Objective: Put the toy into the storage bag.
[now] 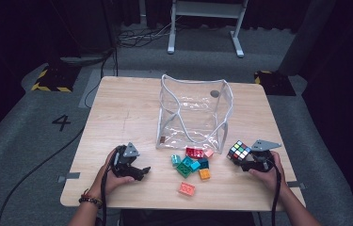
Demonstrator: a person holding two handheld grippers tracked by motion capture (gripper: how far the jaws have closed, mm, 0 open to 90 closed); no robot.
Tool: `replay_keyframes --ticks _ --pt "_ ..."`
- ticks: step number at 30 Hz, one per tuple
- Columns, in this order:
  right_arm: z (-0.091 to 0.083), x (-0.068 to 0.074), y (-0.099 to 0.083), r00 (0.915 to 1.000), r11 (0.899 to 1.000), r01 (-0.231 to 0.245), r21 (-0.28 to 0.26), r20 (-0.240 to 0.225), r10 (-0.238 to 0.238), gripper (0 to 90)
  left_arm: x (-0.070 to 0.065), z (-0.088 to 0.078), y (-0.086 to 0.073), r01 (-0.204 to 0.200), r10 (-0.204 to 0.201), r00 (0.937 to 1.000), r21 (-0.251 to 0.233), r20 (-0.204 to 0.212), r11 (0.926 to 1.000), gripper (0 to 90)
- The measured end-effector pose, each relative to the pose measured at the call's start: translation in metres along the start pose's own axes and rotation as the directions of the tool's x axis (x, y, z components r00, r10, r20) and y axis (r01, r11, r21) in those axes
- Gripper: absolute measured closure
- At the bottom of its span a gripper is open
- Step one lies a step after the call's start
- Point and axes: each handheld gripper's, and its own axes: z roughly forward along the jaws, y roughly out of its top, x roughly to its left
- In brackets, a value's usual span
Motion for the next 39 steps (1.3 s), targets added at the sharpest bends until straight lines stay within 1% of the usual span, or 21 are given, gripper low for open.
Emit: replay_keyframes --ticks 1,3,5,8,10,11,13,14,15,17,21,24,25,27,29,30,32,33,34,37,39 --pt "-0.001 0.000 0.001 1.0000 1.000 -0.003 -0.010 0.007 0.003 34.1 0.000 0.000 0.000 0.000 0.000 1.0000 0.000 0.000 1.0000 10.0" --pt "-0.004 -0.001 0.003 1.0000 0.999 -0.005 -0.034 0.008 0.005 34.1 0.000 0.000 0.000 0.000 0.000 1.0000 -0.001 0.000 1.0000 10.0" --pt "-0.007 -0.002 0.005 0.9999 0.998 -0.011 -0.055 -0.001 0.011 34.1 0.000 0.000 0.000 0.000 0.000 1.0000 0.000 0.000 1.0000 10.0" --pt "-0.009 -0.003 0.006 1.0000 0.998 -0.006 -0.060 0.000 0.006 34.1 0.000 0.000 0.000 0.001 -0.001 1.0000 0.000 0.000 1.0000 10.0" --pt "-0.011 -0.004 0.007 0.9997 0.997 -0.023 -0.075 -0.004 0.023 34.1 0.000 0.000 0.000 0.001 -0.001 1.0000 -0.001 0.000 1.0000 10.0" --pt "-0.013 -0.005 0.008 0.9997 0.997 -0.024 -0.077 -0.007 0.024 34.1 0.000 0.000 0.000 0.001 -0.001 1.0000 -0.001 0.000 1.0000 10.0" --pt "-0.015 -0.005 0.010 0.9998 0.997 -0.021 -0.081 -0.004 0.021 34.1 0.000 0.000 0.000 0.001 -0.001 1.0000 -0.001 0.002 1.0000 10.0" --pt "-0.017 -0.006 0.013 0.9999 0.996 -0.014 -0.094 0.002 0.014 34.1 0.000 0.000 0.000 0.001 -0.001 1.0000 0.001 0.001 1.0000 10.0" --pt "-0.018 -0.006 0.014 0.9998 0.995 -0.018 -0.097 -0.001 0.018 34.1 0.001 0.000 0.000 -0.007 0.007 1.0000 0.001 -0.003 1.0000 9.9" --pt "-0.020 -0.006 0.018 0.9999 0.994 -0.014 -0.107 -0.001 0.014 34.1 0.000 0.000 0.000 0.002 -0.002 1.0000 0.000 0.008 1.0000 9.7" --pt "-0.022 -0.005 0.025 1.0000 0.992 -0.008 -0.130 -0.003 0.008 34.1 0.000 0.000 0.000 0.001 -0.001 1.0000 0.000 0.004 1.0000 9.8" --pt "-0.025 -0.003 0.031 1.0000 0.990 0.008 -0.139 0.000 -0.008 34.1 0.000 0.000 0.000 0.001 -0.001 1.0000 0.000 0.005 1.0000 9.7" --pt "-0.026 -0.003 0.033 0.9999 0.989 0.012 -0.145 0.003 -0.012 34.1 0.000 0.000 0.000 -0.001 0.001 1.0000 0.000 -0.001 1.0000 9.8" --pt "-0.029 -0.003 0.036 0.9999 0.989 0.012 -0.150 0.004 -0.012 34.1 0.000 0.000 0.000 0.000 0.000 1.0000 0.000 0.000 1.0000 9.8" --pt "-0.033 -0.005 0.040 0.9998 0.986 0.022 -0.163 0.005 -0.021 34.1 0.000 0.000 0.000 0.002 -0.002 1.0000 0.000 0.006 1.0000 9.7" --pt "-0.035 -0.005 0.041 0.9998 0.986 0.019 -0.169 0.004 -0.019 34.1 0.000 0.000 0.000 0.001 -0.001 1.0000 0.000 0.003 1.0000 9.8" --pt "-0.038 -0.008 0.042 0.9998 0.984 0.015 -0.179 0.017 -0.012 34.1 0.000 0.000 0.000 0.001 -0.001 1.0000 0.000 0.003 1.0000 9.7" --pt "-0.040 -0.009 0.043 0.9999 0.984 0.010 -0.180 0.013 -0.007 34.1 0.000 0.000 0.000 -0.001 0.001 1.0000 0.000 -0.002 1.0000 9.8" --pt "-0.041 -0.011 0.043 0.9998 0.983 0.012 -0.184 0.020 -0.008 34.1 0.000 0.000 0.000 0.003 -0.003 1.0000 0.000 0.007 1.0000 9.7" --pt "-0.046 -0.015 0.047 0.9993 0.981 0.019 -0.191 0.034 -0.013 34.1 0.000 0.000 0.000 0.002 -0.002 1.0000 0.000 0.005 1.0000 9.8" --pt "-0.049 -0.017 0.050 0.9991 0.980 0.021 -0.196 0.040 -0.013 34.0 0.000 0.000 0.000 -0.002 0.002 1.0000 0.000 -0.003 1.0000 9.8"
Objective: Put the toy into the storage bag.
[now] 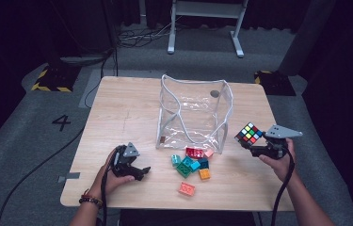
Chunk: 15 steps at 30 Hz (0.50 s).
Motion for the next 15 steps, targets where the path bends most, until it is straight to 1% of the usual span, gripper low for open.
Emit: replay_keyframes --ticks 2,9,15 --pt "-0.003 -0.002 0.005 1.0000 1.000 -0.002 -0.009 0.003 0.002 34.1 0.000 0.000 0.000 0.000 0.000 1.0000 0.001 0.000 1.0000 9.8" --pt "-0.015 -0.008 0.024 0.9997 0.999 0.019 -0.039 0.018 -0.018 34.0 0.000 0.000 0.000 -0.001 0.001 1.0000 0.000 0.000 1.0000 9.8" --pt "-0.020 -0.012 0.040 0.9993 0.998 0.034 -0.059 0.019 -0.033 34.0 0.000 0.000 0.000 0.000 0.000 1.0000 0.001 -0.001 1.0000 9.7"
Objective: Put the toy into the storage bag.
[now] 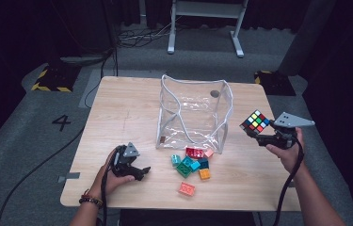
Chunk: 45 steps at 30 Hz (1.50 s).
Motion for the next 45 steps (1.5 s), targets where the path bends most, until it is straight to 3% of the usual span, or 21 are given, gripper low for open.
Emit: replay_keyframes --ticks 13,18,23,27,34,45 --pt "0.000 -0.008 0.039 0.9999 0.998 -0.014 -0.061 -0.005 0.014 34.0 0.000 0.000 0.000 0.000 0.000 1.0000 -0.001 0.000 1.0000 9.8" --pt "0.003 -0.008 0.054 0.9999 0.998 0.003 -0.071 -0.011 -0.004 34.0 0.000 0.000 0.000 0.000 0.000 1.0000 -0.001 0.000 1.0000 9.8" --pt "0.006 -0.009 0.071 0.9991 0.996 0.007 -0.092 -0.042 -0.011 34.0 0.000 0.000 0.000 0.000 0.000 1.0000 -0.001 0.000 1.0000 9.8" --pt "0.014 -0.007 0.087 0.9974 0.996 0.039 -0.085 -0.056 -0.044 34.0 0.000 0.000 0.000 0.000 0.000 1.0000 -0.001 0.000 1.0000 9.8" --pt "0.029 -0.001 0.108 0.9935 0.995 0.040 -0.089 -0.103 -0.049 34.0 0.000 0.000 0.000 0.000 0.000 1.0000 0.000 0.000 1.0000 9.8" --pt "0.047 0.004 0.120 0.9879 0.996 0.064 -0.058 -0.138 -0.071 34.0 0.000 0.000 0.000 -0.001 0.001 1.0000 -0.001 0.000 1.0000 9.8"
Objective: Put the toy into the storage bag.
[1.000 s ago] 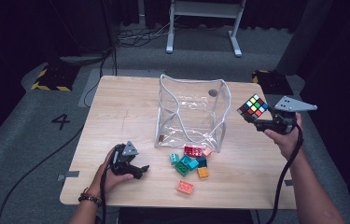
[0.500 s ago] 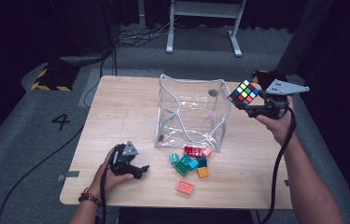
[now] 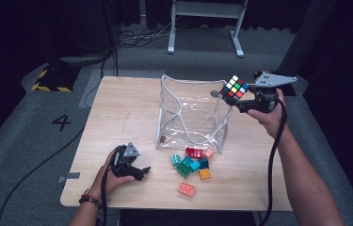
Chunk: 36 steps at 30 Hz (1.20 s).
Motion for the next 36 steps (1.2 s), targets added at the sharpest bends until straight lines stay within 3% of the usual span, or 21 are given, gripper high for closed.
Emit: replay_keyframes --ticks 14,19,26,29,32,36 --pt "0.031 0.005 0.015 0.9965 0.995 0.056 0.079 -0.067 -0.051 34.0 0.000 0.000 0.000 0.000 0.000 1.0000 0.001 0.000 1.0000 9.8" --pt "0.046 0.007 0.016 0.9923 0.988 0.093 0.127 -0.094 -0.081 34.0 0.000 0.000 0.000 0.001 -0.001 1.0000 0.000 0.000 1.0000 9.8" --pt "0.063 0.010 0.017 0.9858 0.977 0.112 0.182 -0.144 -0.086 34.0 0.000 0.000 0.000 -0.002 0.002 1.0000 0.003 0.003 1.0000 9.8" --pt "0.070 0.013 0.018 0.9811 0.965 0.137 0.223 -0.165 -0.101 33.9 0.000 0.000 0.000 -0.003 0.003 1.0000 0.002 -0.002 1.0000 9.8" --pt "0.078 0.013 0.018 0.9759 0.945 0.159 0.287 -0.191 -0.106 33.9 0.000 0.000 0.000 -0.001 0.001 1.0000 0.003 0.002 1.0000 9.8" --pt "0.084 0.015 0.017 0.9659 0.897 0.219 0.384 -0.215 -0.143 34.0 0.000 0.000 0.000 0.000 0.000 1.0000 0.002 0.006 1.0000 9.8"
